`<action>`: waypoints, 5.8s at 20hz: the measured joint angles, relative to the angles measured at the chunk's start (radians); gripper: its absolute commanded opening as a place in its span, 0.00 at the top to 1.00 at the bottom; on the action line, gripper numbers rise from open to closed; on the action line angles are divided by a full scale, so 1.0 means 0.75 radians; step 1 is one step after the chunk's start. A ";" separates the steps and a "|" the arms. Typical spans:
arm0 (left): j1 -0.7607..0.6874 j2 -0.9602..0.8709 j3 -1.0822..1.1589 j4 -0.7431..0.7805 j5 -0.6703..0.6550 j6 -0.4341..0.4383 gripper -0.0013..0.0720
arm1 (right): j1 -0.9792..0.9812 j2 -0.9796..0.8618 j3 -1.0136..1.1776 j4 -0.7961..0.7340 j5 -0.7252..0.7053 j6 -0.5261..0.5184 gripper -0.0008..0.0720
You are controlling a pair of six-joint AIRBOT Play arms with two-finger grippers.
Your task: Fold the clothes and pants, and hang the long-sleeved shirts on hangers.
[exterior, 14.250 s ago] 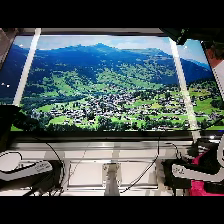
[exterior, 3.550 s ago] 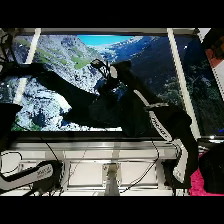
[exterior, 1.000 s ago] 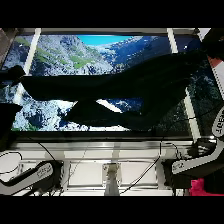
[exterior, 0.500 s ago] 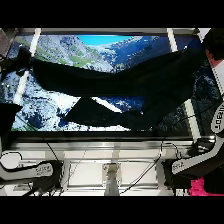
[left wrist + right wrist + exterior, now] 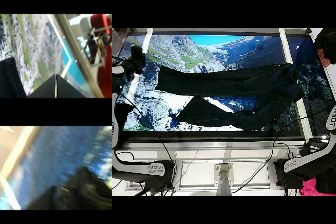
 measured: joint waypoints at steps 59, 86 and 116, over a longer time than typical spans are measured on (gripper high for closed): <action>-0.050 0.785 -0.353 1.407 -1.076 0.264 0.97 | -0.296 -0.102 -0.606 0.542 0.326 -0.464 0.22; -0.050 0.624 -0.356 1.433 -1.058 0.240 0.97 | -0.290 -0.112 -0.578 0.465 0.398 -0.502 0.96; -0.187 0.218 -0.362 1.304 -0.467 -0.007 0.97 | -0.339 0.130 -0.493 -0.237 0.704 -0.362 0.96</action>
